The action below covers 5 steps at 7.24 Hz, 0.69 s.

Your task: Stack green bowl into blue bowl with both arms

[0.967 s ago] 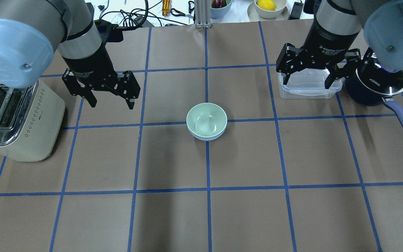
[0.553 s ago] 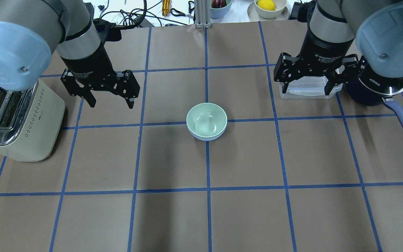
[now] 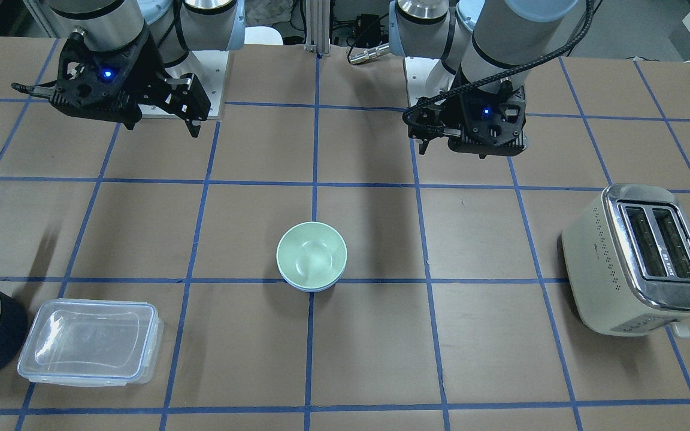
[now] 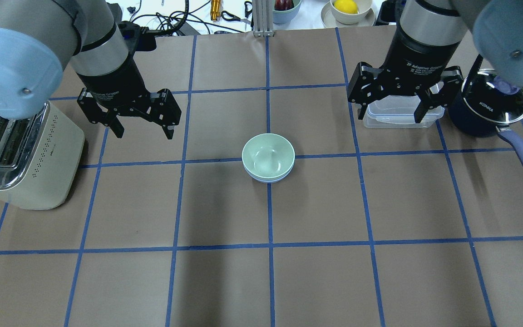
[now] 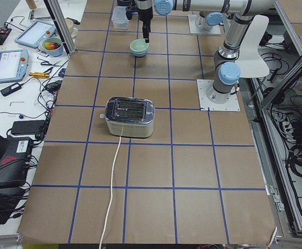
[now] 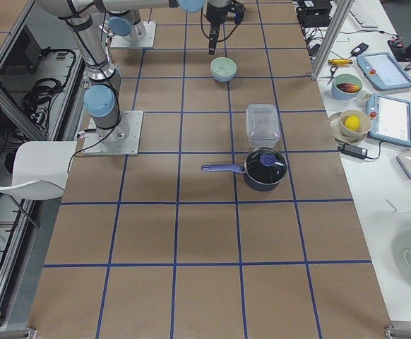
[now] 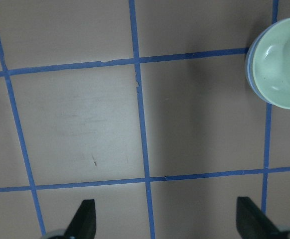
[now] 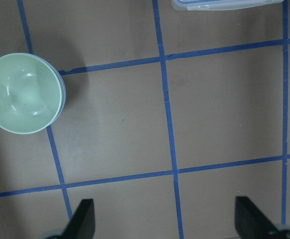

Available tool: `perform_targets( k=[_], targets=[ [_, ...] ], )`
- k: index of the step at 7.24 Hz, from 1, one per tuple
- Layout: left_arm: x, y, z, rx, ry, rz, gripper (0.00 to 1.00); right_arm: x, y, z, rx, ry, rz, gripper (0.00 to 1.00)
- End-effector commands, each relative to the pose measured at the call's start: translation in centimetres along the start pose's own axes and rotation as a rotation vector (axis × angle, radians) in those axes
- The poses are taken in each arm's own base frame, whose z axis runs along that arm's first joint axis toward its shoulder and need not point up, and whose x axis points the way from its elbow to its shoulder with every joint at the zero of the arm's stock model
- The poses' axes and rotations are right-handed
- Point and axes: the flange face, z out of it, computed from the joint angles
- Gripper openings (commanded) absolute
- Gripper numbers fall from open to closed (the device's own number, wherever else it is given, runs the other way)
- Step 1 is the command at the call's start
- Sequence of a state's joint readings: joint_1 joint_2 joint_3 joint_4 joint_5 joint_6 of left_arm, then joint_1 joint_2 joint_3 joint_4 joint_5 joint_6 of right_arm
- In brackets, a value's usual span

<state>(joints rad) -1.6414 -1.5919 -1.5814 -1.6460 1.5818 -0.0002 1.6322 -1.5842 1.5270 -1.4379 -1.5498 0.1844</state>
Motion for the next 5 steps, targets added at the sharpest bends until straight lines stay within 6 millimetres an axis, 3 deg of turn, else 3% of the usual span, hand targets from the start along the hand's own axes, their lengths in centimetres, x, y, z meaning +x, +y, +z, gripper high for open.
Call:
perform_targets(
  k=[1,5],
  targets=[
    [0.0,0.09,-0.19,0.004,0.0,-0.001,1.0,-0.1,0.01,-0.21,-0.003,-0.009,-0.002,1.0],
    [0.07,0.17,-0.18,0.004,0.0,0.0,1.0,-0.08,-0.13,0.23,-0.004,0.002,-0.003,1.0]
  ],
)
